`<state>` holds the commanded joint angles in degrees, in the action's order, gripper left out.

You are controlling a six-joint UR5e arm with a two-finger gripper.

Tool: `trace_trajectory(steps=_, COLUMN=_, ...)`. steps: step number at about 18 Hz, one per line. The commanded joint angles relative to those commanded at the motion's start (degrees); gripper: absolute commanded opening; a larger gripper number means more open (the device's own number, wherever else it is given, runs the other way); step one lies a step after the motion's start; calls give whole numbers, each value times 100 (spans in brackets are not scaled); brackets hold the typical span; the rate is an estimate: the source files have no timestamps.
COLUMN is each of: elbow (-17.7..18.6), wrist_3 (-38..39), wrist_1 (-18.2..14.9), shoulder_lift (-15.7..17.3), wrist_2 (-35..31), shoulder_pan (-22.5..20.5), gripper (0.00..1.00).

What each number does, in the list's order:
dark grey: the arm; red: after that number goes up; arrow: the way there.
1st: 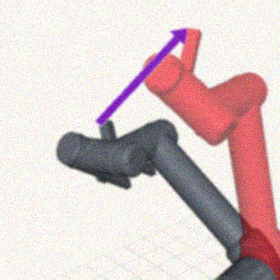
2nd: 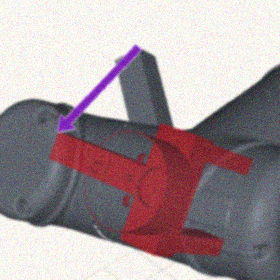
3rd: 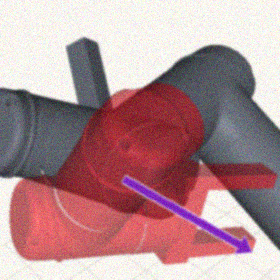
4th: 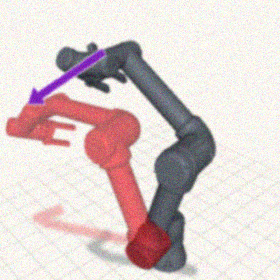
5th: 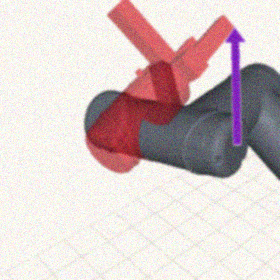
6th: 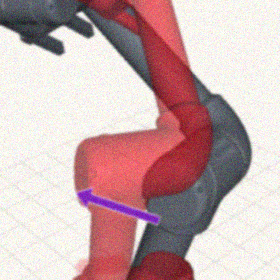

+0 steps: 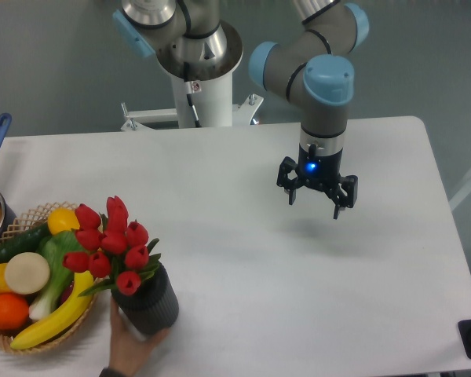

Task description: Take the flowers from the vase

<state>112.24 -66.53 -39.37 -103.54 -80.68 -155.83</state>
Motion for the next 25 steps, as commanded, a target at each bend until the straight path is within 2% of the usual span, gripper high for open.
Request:
trace_trajectory(steps=8, elbow=0, wrist_3=140, wrist_1=44, shoulder_lift=-87, wrist_2=52, shoulder_pan=35, gripper=100)
trace_trajectory(steps=12, elbow=-88, wrist_3=106, wrist_1=97, shoulder_lift=-141, wrist_2=552, shoulder_pan=158, gripper=100)
trace_trajectory(steps=15, elbow=-114, wrist_3=88, wrist_1=254, shoulder_lift=-141, wrist_2=860, shoulder_pan=342, gripper=100)
trace_trajectory(steps=20, elbow=-369, wrist_3=105, wrist_1=246, shoulder_lift=-211, wrist_2=1344, shoulder_pan=755, gripper=100)
trace_trajectory(steps=25, elbow=-422, wrist_3=114, wrist_1=255, shoulder_lift=-141, wrist_2=2099, shoulder_pan=1010, gripper=100)
